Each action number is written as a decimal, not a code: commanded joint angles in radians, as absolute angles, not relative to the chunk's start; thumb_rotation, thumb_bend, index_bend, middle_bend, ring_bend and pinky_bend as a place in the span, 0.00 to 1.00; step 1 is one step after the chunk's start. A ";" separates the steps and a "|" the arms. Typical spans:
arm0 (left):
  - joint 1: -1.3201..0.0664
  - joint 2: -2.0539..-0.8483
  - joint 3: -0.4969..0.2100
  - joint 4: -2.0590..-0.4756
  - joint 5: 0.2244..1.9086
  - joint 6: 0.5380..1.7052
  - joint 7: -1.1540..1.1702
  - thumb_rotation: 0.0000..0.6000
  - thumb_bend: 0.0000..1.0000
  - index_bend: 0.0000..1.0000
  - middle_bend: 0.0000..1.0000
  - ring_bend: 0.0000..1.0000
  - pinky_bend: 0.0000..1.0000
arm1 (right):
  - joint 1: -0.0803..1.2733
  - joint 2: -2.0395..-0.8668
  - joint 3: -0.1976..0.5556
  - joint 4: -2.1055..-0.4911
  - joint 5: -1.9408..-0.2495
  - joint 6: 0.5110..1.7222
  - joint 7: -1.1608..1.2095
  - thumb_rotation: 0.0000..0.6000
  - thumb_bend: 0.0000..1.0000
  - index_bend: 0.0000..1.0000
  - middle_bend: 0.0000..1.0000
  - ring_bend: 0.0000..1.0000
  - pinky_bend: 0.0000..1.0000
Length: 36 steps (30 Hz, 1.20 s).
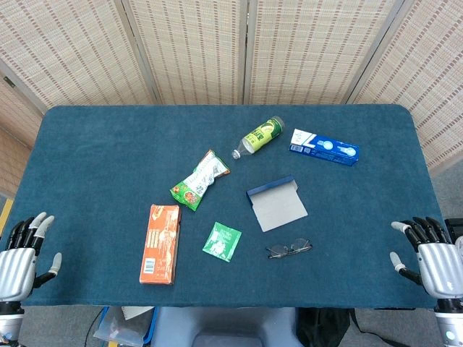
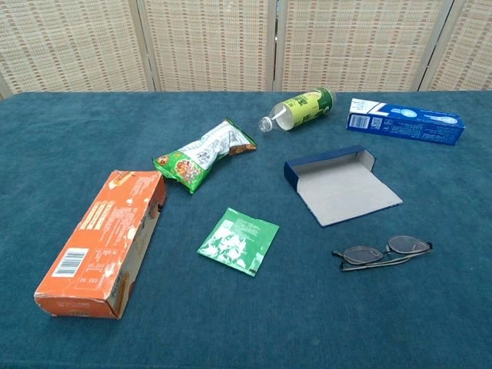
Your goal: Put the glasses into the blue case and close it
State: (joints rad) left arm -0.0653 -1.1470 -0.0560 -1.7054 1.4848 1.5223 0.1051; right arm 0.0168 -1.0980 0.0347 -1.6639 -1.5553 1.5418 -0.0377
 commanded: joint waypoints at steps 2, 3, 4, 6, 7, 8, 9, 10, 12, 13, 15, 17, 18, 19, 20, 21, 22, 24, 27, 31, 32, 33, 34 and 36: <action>-0.065 -1.147 -0.056 -1.705 1.484 1.522 0.107 1.00 0.42 0.08 0.00 0.00 0.00 | 0.018 -1.098 0.035 -1.664 -1.554 1.539 -0.041 1.00 0.32 0.26 0.27 0.16 0.12; -0.065 -1.147 -0.056 -1.705 1.484 1.522 0.107 1.00 0.42 0.08 0.00 0.00 0.00 | 0.019 -1.099 0.035 -1.664 -1.554 1.539 -0.041 1.00 0.32 0.26 0.27 0.16 0.12; -0.065 -1.147 -0.055 -1.706 1.485 1.523 0.107 1.00 0.42 0.08 0.00 0.00 0.00 | 0.018 -1.099 0.035 -1.664 -1.555 1.539 -0.040 1.00 0.32 0.26 0.27 0.16 0.12; -0.064 -1.147 -0.055 -1.706 1.486 1.524 0.106 1.00 0.42 0.08 0.00 0.00 0.00 | 0.018 -1.099 0.035 -1.664 -1.557 1.539 -0.040 1.00 0.32 0.26 0.27 0.16 0.12; -0.064 -1.147 -0.055 -1.706 1.486 1.525 0.106 1.00 0.42 0.08 0.00 0.00 0.00 | 0.018 -1.100 0.034 -1.664 -1.558 1.540 -0.040 1.00 0.32 0.26 0.27 0.16 0.12; -0.064 -1.147 -0.055 -1.706 1.486 1.526 0.106 1.00 0.42 0.08 0.00 0.00 0.00 | 0.018 -1.099 0.034 -1.664 -1.560 1.540 -0.040 1.00 0.32 0.26 0.27 0.16 0.12; -0.063 -1.147 -0.055 -1.706 1.486 1.526 0.105 1.00 0.42 0.08 0.00 0.00 0.00 | 0.018 -1.099 0.033 -1.664 -1.562 1.541 -0.041 1.00 0.32 0.26 0.27 0.16 0.12; -0.063 -1.147 -0.054 -1.706 1.486 1.526 0.105 1.00 0.42 0.08 0.00 0.00 0.00 | 0.018 -1.099 0.033 -1.665 -1.564 1.542 -0.041 1.00 0.32 0.26 0.27 0.16 0.12; -0.063 -1.147 -0.054 -1.705 1.485 1.526 0.106 1.00 0.42 0.08 0.00 0.00 0.00 | 0.019 -1.098 0.031 -1.666 -1.568 1.541 -0.043 1.00 0.32 0.26 0.27 0.16 0.12; -0.063 -1.147 -0.054 -1.705 1.485 1.525 0.105 1.00 0.42 0.08 0.00 0.00 0.00 | 0.020 -1.098 0.031 -1.667 -1.569 1.539 -0.044 1.00 0.32 0.26 0.27 0.16 0.12; -0.063 -1.147 -0.055 -1.705 1.484 1.525 0.104 1.00 0.42 0.08 0.00 0.00 0.00 | 0.024 -1.098 0.029 -1.670 -1.577 1.535 -0.047 1.00 0.32 0.26 0.27 0.16 0.12; -0.063 -1.147 -0.055 -1.705 1.484 1.527 0.102 1.00 0.42 0.08 0.00 0.00 0.00 | 0.029 -1.099 0.027 -1.673 -1.587 1.532 -0.052 1.00 0.32 0.26 0.27 0.16 0.12; -0.062 -1.147 -0.055 -1.704 1.485 1.528 0.101 1.00 0.42 0.08 0.00 0.00 0.00 | 0.034 -1.099 0.025 -1.675 -1.595 1.527 -0.055 1.00 0.32 0.26 0.27 0.16 0.12; -0.062 -1.147 -0.055 -1.704 1.485 1.528 0.101 1.00 0.42 0.08 0.00 0.00 0.00 | 0.038 -1.099 0.024 -1.677 -1.600 1.522 -0.058 1.00 0.32 0.26 0.27 0.16 0.12; -0.062 -1.147 -0.055 -1.704 1.485 1.528 0.100 1.00 0.42 0.08 0.00 0.00 0.00 | 0.043 -1.099 0.024 -1.679 -1.605 1.516 -0.062 1.00 0.32 0.26 0.27 0.16 0.12; -0.061 -1.147 -0.054 -1.703 1.485 1.529 0.100 1.00 0.42 0.08 0.00 0.00 0.00 | 0.052 -1.100 0.024 -1.682 -1.612 1.507 -0.067 1.00 0.32 0.26 0.27 0.16 0.12; -0.060 -1.147 -0.054 -1.703 1.485 1.530 0.100 1.00 0.42 0.08 0.00 0.00 0.00 | 0.059 -1.101 0.024 -1.685 -1.617 1.498 -0.071 1.00 0.32 0.26 0.27 0.16 0.12; -0.059 -1.147 -0.053 -1.703 1.486 1.531 0.098 1.00 0.42 0.08 0.00 0.00 0.00 | 0.079 -1.105 0.024 -1.692 -1.632 1.476 -0.082 1.00 0.32 0.26 0.27 0.16 0.12; -0.055 -1.147 -0.052 -1.702 1.487 1.537 0.094 1.00 0.42 0.08 0.00 0.00 0.00 | 0.112 -1.113 0.021 -1.703 -1.647 1.427 -0.103 1.00 0.32 0.26 0.27 0.16 0.12; -0.051 -1.145 -0.050 -1.702 1.490 1.542 0.089 1.00 0.42 0.08 0.00 0.00 0.00 | 0.165 -1.130 0.018 -1.715 -1.660 1.347 -0.131 1.00 0.32 0.26 0.29 0.17 0.12; -0.050 -1.145 -0.049 -1.702 1.492 1.544 0.088 1.00 0.42 0.08 0.00 0.00 0.00 | 0.177 -1.136 0.018 -1.717 -1.662 1.328 -0.138 1.00 0.32 0.26 0.30 0.17 0.12; -0.049 -1.145 -0.049 -1.702 1.493 1.547 0.086 1.00 0.42 0.08 0.00 0.00 0.00 | 0.193 -1.145 0.017 -1.718 -1.665 1.304 -0.147 1.00 0.32 0.26 0.30 0.17 0.12; -0.047 -1.144 -0.048 -1.702 1.494 1.548 0.085 1.00 0.42 0.08 0.00 0.00 0.00 | 0.204 -1.153 0.016 -1.718 -1.666 1.286 -0.152 1.00 0.32 0.26 0.30 0.17 0.12; -0.044 -1.143 -0.048 -1.700 1.492 1.551 0.081 1.00 0.42 0.08 0.00 0.00 0.00 | 0.227 -1.173 0.014 -1.713 -1.665 1.251 -0.170 1.00 0.32 0.26 0.30 0.17 0.12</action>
State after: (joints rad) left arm -0.0445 -1.1430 -0.0480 -1.6997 1.4923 1.5507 0.0810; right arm 0.1992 -1.1502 0.0171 -1.7132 -1.6610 1.2850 -0.1479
